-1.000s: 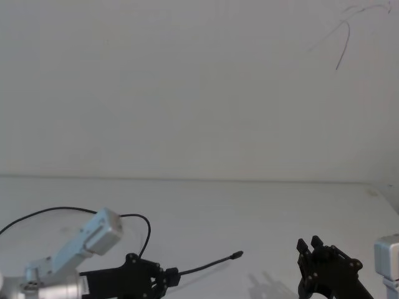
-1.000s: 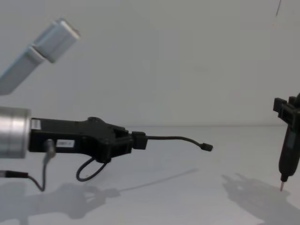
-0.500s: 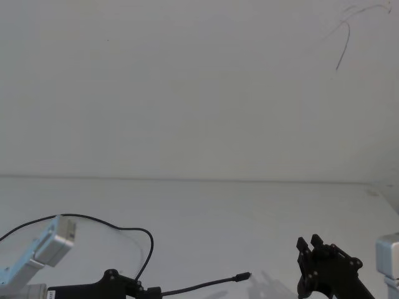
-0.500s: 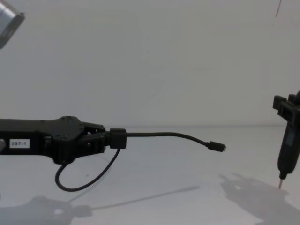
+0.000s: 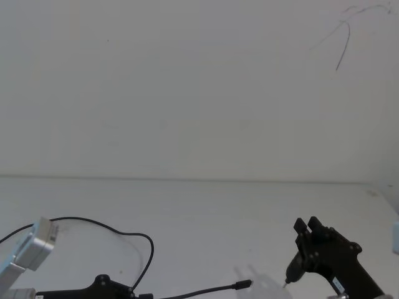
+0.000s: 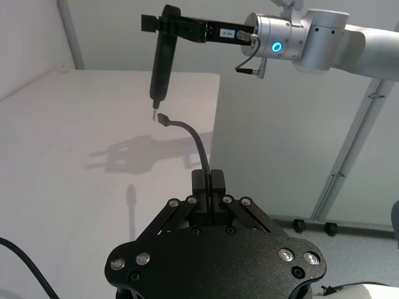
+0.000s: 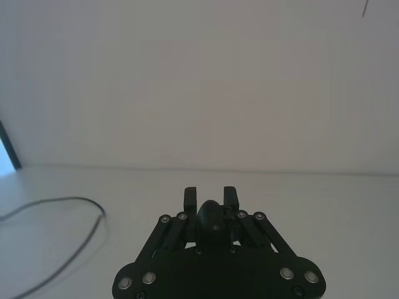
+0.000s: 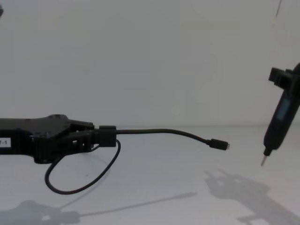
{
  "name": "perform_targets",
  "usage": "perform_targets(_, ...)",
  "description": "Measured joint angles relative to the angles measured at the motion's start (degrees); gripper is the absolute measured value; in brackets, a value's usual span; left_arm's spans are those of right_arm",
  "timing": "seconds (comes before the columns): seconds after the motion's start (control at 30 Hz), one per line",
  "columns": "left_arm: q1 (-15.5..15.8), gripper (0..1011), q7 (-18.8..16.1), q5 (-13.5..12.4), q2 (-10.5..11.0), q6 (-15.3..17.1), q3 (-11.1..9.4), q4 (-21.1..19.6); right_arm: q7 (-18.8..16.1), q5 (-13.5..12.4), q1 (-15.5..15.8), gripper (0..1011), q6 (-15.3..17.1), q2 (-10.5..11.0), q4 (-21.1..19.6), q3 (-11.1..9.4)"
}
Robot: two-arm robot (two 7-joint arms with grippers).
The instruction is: Pick up the data cable with the one hand.
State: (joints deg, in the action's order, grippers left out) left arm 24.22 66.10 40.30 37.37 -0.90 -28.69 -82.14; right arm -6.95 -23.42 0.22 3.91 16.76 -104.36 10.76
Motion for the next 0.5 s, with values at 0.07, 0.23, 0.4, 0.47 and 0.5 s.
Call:
perform_targets(0.07, 0.0, 44, 0.2, 0.2, 0.1, 0.0, 0.1, 0.0, -0.5, -1.7, -0.1, 251, 0.8, -0.4, -0.5, -0.4)
perform_targets(0.23, -0.2, 44, 0.7, 0.6, 0.3, -0.1, 0.1, -0.1, -1.2, -5.3, -0.4, 251, 3.1, -1.3, -1.3, -1.2)
perform_targets(0.4, -0.3, 44, 1.1, 0.9, 0.4, -0.2, 0.2, -0.1, -1.7, -9.8, -0.9, 251, 6.7, -2.2, -2.1, -2.0)
perform_targets(0.47, -0.3, 44, 1.2, 1.0, 0.5, -0.2, 0.2, -0.1, -1.8, -11.0, -1.0, 251, 7.8, -2.4, -2.2, -2.3)
perform_targets(0.5, -0.3, 43, 1.2, 1.0, 0.5, -0.2, 0.2, -0.1, -1.9, -12.5, -1.1, 251, 9.1, -2.6, -2.3, -2.5)
